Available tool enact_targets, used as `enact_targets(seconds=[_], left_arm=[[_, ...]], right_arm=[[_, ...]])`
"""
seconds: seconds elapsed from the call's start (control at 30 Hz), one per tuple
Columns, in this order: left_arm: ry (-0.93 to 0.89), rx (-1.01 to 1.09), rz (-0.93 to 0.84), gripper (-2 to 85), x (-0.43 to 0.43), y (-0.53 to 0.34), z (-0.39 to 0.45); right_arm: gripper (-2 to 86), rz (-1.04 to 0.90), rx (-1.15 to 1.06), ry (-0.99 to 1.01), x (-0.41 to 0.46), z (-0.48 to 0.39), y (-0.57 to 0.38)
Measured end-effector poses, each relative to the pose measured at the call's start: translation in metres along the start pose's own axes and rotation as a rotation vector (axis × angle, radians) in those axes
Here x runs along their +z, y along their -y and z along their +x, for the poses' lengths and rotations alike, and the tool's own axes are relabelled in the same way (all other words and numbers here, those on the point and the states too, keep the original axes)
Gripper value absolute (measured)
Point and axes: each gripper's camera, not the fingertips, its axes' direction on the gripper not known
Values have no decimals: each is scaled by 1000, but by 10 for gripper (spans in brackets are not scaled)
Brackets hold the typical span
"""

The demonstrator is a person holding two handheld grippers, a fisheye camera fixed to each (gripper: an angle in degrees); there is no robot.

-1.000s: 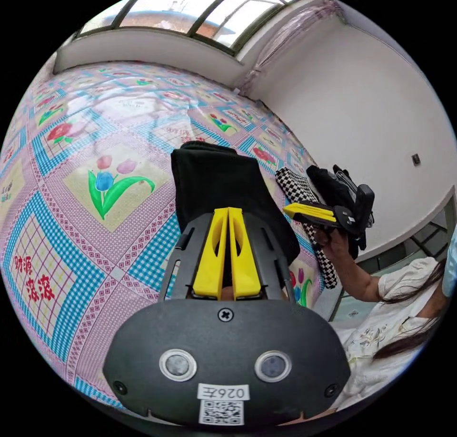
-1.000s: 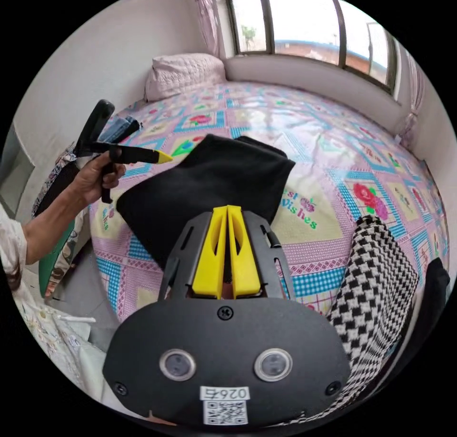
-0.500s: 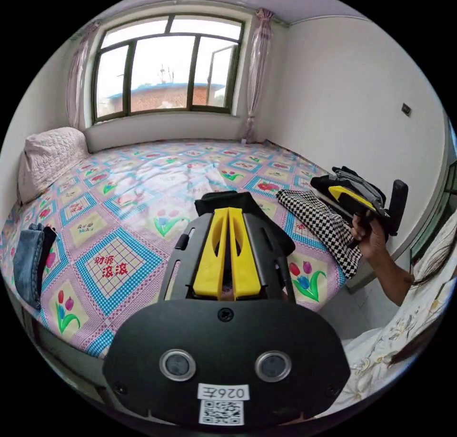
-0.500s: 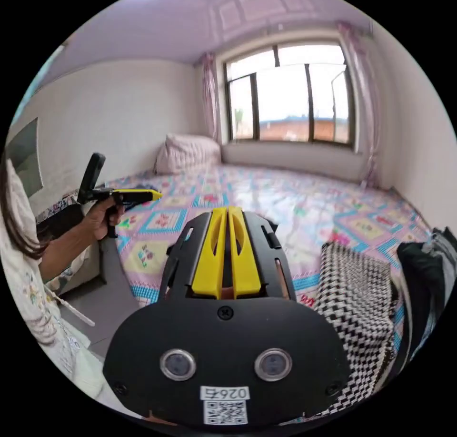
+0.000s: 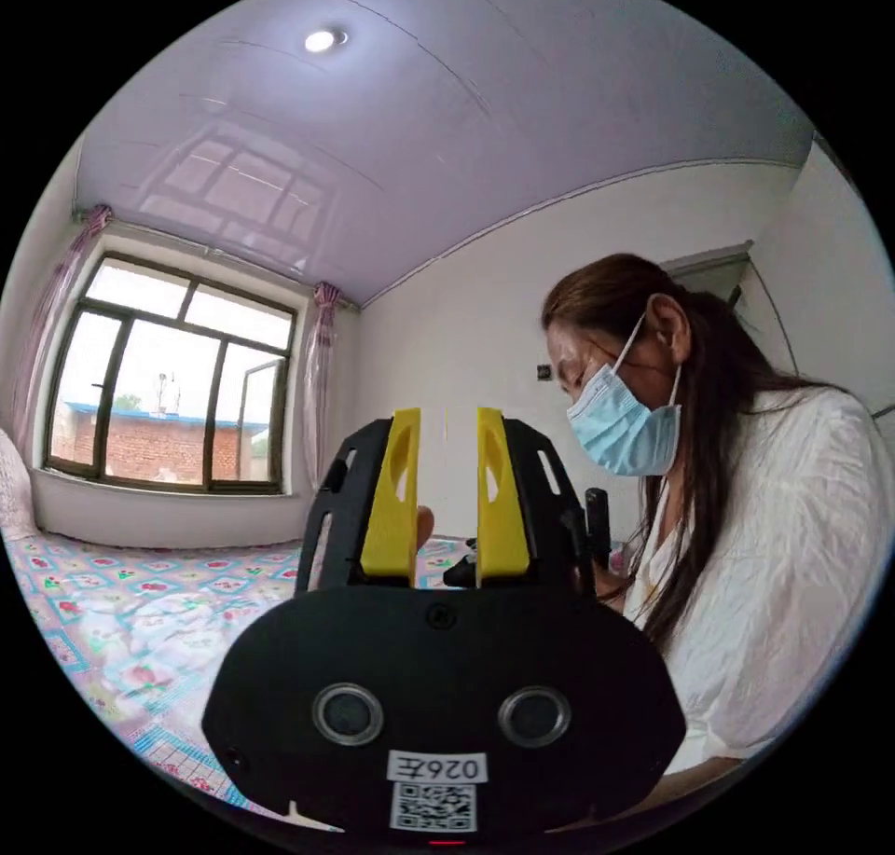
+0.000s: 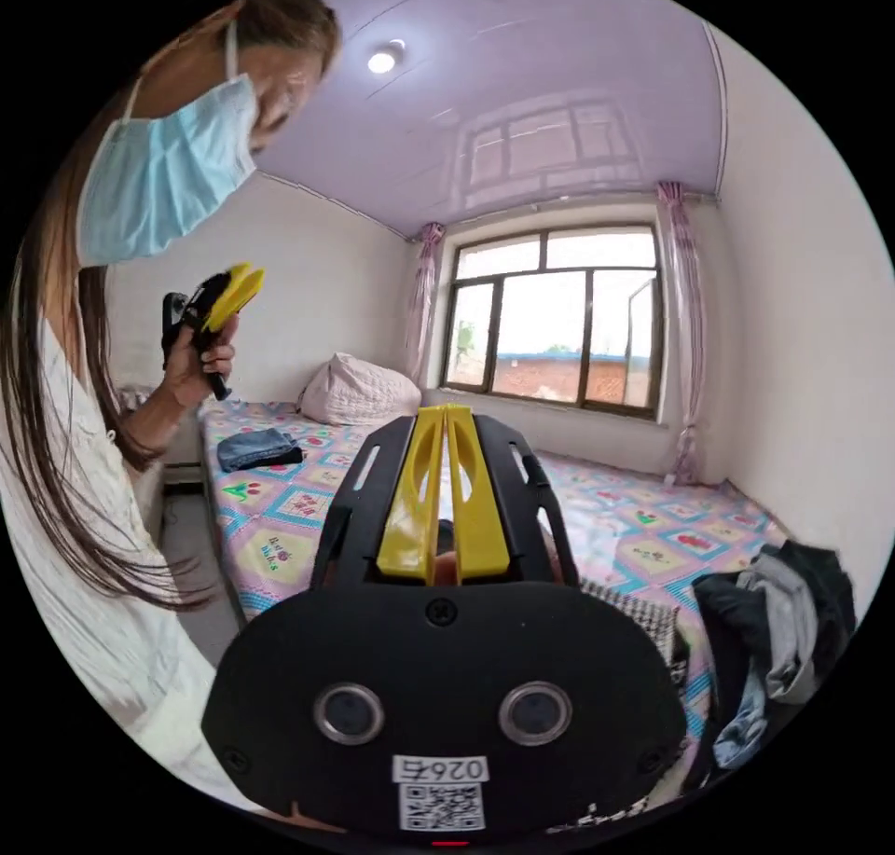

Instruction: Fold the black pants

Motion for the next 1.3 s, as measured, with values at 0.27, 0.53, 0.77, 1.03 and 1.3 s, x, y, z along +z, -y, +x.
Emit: enact_targets(seconds=[0.27, 0.53, 0.77, 1.03, 1.3], left_arm=[[126, -498, -370, -7, 31, -105, -109], [365, -945, -818, -10, 30, -349, -208], [241, -1021, -904, -10, 26, -436, -273], [174, -1079, -875, -10, -26, -487, -347], [52, -1114, -906, -10, -22, -541, -376]], right_arm=[[-9, -352, 695, 580, 126, 126, -105], [5, -711, 712, 552, 210, 110, -150], [87, -827, 1000, 616, 349, 110, -157], [95, -748, 1607, 647, 447, 146, -190], [131, -607, 1811, 420, 479, 201, -162]])
